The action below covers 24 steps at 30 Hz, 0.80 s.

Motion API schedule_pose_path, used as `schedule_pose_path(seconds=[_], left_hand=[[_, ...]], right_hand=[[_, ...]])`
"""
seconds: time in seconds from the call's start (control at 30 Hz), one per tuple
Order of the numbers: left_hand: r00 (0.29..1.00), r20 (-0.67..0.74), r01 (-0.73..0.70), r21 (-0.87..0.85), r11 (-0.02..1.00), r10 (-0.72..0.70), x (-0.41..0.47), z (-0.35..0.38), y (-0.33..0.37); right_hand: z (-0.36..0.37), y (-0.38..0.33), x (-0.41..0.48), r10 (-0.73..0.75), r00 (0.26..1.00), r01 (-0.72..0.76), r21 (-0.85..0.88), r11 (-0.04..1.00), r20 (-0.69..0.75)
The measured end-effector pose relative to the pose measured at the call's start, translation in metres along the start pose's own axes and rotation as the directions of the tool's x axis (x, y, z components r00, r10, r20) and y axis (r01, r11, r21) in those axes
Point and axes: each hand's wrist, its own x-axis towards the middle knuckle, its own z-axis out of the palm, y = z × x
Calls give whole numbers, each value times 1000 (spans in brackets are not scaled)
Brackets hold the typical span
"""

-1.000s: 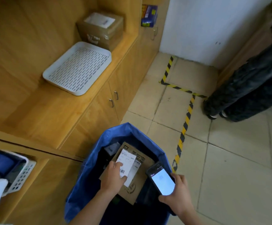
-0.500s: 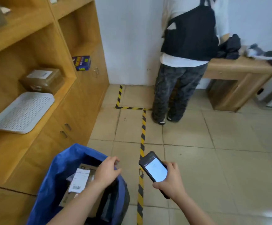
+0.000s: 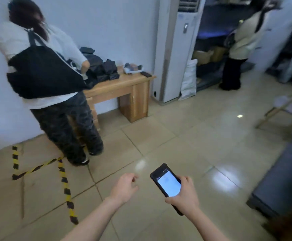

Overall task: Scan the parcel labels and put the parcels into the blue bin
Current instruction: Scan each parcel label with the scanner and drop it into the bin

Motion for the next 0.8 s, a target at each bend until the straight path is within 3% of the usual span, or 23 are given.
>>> schedule_pose_path(seconds=[0.13, 0.33, 0.63, 0.8], left_hand=[[974, 118, -190, -27, 981, 192, 62, 43, 95], [846, 309, -444, -44, 895, 435, 139, 130, 232], [550, 497, -695, -175, 698, 672, 244, 231, 430], [391, 578, -786, -195, 586, 716, 264, 293, 513]], right_hand=[[-72, 63, 9, 158, 968, -158, 12, 987, -193], [-169, 156, 23, 349, 840, -386, -4, 923, -416], [-299, 258, 49, 566, 526, -581, 218, 784, -634], [-336, 303, 38, 674, 340, -676, 328, 660, -656]])
